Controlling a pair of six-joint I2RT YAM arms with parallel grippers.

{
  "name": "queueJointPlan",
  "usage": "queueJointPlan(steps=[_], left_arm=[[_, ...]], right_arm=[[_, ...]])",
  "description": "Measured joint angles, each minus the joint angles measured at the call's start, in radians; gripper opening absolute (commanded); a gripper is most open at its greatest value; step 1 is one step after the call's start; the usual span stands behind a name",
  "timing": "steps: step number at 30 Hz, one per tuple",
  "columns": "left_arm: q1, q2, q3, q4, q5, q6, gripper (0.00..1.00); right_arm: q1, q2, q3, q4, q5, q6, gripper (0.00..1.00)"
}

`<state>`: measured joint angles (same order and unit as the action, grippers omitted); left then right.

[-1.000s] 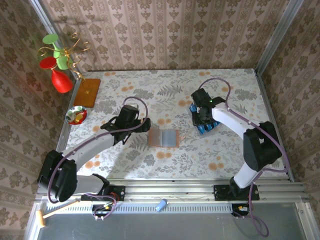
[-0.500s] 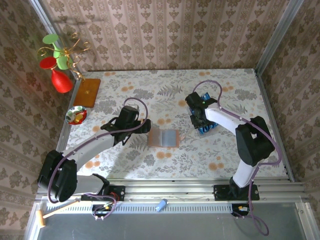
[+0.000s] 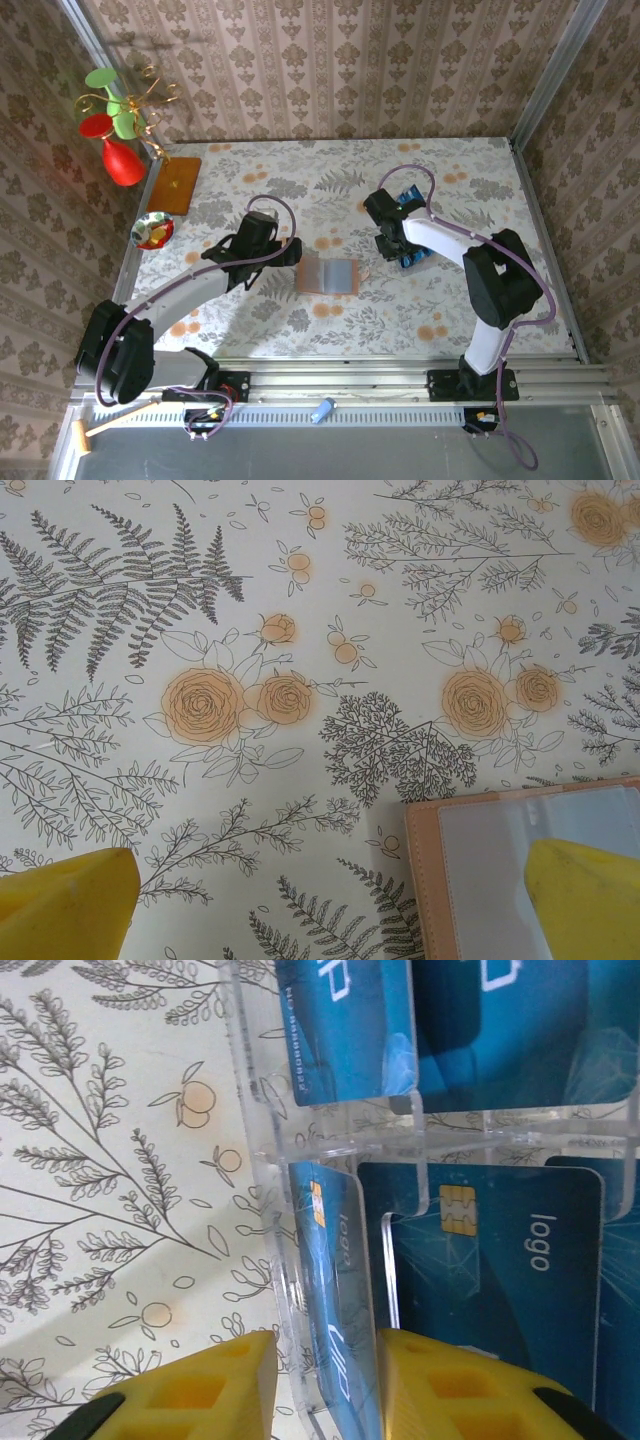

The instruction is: Put the credit cards into the card holder

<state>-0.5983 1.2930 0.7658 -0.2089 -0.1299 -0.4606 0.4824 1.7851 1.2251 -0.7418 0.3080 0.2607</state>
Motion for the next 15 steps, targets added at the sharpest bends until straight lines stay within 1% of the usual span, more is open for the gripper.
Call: queueJointPlan(steps=[12,15], left_arm=[[0.004,0.000,-0.011,0.015,0.003,0.000,1.00],[0.005,0.000,-0.012,0.017,0.002,0.000,1.00]], right_arm=[[0.000,0.013,0.011,0.000,0.003,-0.005,0.19],[0.000,0.016,0.011,0.000,0.003,-0.007,0.19]])
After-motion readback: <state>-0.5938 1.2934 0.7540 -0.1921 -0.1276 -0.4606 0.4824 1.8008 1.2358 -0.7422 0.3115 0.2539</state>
